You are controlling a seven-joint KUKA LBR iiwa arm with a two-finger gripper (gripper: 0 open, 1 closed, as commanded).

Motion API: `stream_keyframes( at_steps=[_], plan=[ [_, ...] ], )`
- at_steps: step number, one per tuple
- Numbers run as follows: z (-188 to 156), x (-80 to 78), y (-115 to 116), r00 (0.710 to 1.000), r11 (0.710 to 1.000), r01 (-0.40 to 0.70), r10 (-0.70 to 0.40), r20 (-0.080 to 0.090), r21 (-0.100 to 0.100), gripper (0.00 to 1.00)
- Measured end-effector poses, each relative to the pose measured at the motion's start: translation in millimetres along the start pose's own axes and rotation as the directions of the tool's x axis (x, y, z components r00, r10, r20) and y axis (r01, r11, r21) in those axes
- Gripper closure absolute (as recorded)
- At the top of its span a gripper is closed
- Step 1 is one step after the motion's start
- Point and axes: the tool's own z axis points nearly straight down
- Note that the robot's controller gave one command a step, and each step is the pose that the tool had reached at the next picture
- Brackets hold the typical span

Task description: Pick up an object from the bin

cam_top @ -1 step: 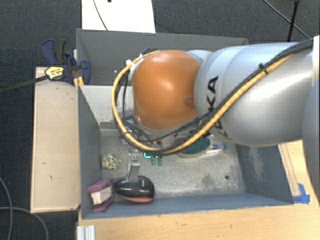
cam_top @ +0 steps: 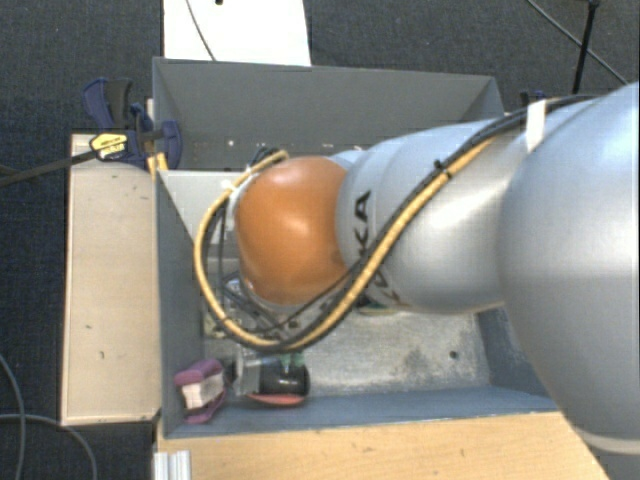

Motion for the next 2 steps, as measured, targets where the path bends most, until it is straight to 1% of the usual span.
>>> stream_keyframes(
  at_steps=[1, 2],
  plan=[
    [97.0, -22.0, -44.5, 1.000, 1.000, -0.026, 0.026, 0.001, 0.001, 0.00],
    [93.5, -6.8, -91.2, 0.991, 0.991, -0.135, 0.135, 0.003, 0.000, 0.00]
  ],
)
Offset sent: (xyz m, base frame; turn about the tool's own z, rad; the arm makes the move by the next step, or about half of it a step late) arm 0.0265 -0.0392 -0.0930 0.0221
